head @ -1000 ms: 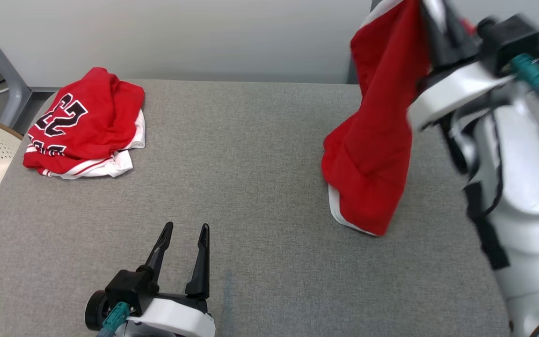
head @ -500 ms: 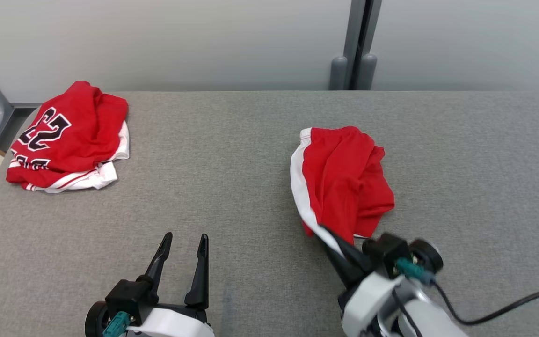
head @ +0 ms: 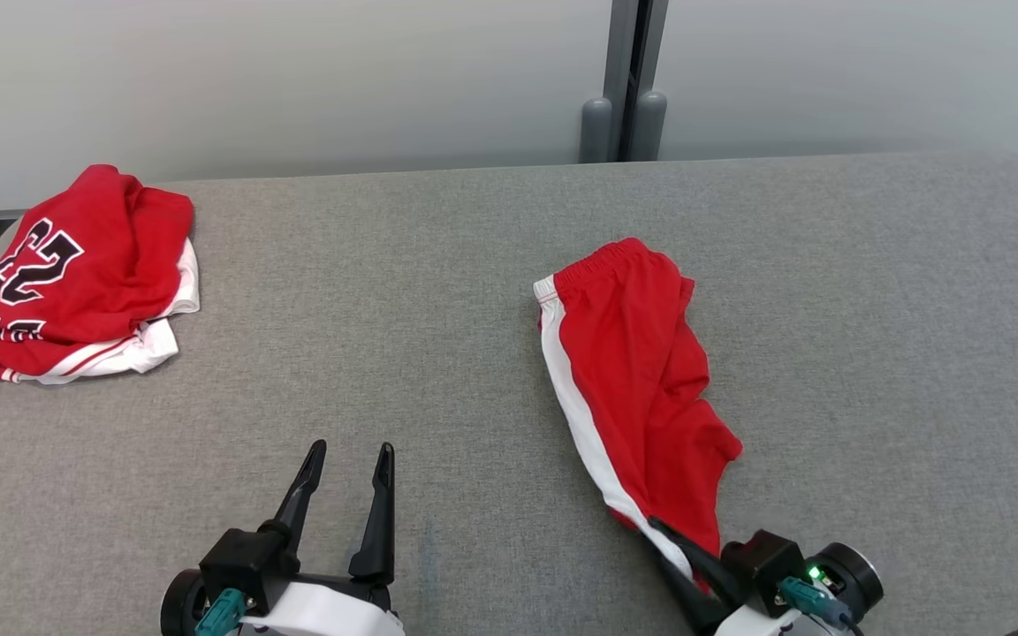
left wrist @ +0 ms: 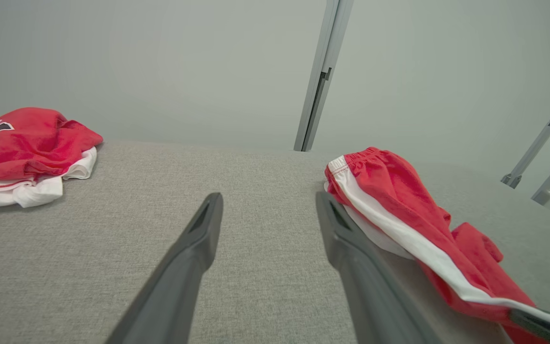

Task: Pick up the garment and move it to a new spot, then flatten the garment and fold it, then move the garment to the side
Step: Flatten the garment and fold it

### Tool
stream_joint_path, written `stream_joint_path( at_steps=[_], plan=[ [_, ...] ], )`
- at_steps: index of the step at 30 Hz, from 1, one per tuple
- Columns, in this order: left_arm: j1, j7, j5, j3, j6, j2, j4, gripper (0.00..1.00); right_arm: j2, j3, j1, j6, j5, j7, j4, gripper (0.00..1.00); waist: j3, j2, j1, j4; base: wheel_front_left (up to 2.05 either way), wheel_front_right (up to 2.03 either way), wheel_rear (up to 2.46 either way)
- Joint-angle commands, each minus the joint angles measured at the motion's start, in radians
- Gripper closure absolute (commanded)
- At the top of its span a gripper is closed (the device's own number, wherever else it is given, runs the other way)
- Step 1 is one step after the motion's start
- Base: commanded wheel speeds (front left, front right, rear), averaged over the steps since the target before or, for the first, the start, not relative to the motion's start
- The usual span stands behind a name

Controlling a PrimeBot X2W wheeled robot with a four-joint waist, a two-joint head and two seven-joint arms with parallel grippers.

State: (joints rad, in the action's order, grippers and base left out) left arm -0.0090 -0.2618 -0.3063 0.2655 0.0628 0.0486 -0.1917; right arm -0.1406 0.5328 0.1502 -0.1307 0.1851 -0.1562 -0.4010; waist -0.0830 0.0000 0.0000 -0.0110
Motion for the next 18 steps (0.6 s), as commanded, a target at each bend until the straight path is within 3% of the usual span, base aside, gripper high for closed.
stream_joint_path(
  at_steps=[1, 8, 18],
  plan=[
    [-0.007, -0.005, 0.007, -0.004, -0.001, 0.003, -0.002, 0.00, 0.002, 0.000, -0.010, 0.000, 0.003, -0.009, 0.007, 0.00, -0.001, 0.0000, 0.0000, 0.003, 0.00, 0.00, 0.00],
    [-0.012, -0.005, 0.009, -0.007, -0.002, 0.003, -0.005, 0.00, 0.017, -0.012, -0.036, 0.000, 0.025, -0.012, 0.045, 0.00, 0.002, 0.0000, 0.0000, 0.017, 0.00, 0.00, 0.00],
    [-0.009, -0.005, 0.007, -0.005, -0.003, 0.003, -0.001, 0.00, 0.007, -0.256, -0.102, 0.000, -0.020, 0.020, 0.156, 0.00, 0.001, 0.0000, 0.0000, 0.023, 0.00, 0.00, 0.00]
  ],
)
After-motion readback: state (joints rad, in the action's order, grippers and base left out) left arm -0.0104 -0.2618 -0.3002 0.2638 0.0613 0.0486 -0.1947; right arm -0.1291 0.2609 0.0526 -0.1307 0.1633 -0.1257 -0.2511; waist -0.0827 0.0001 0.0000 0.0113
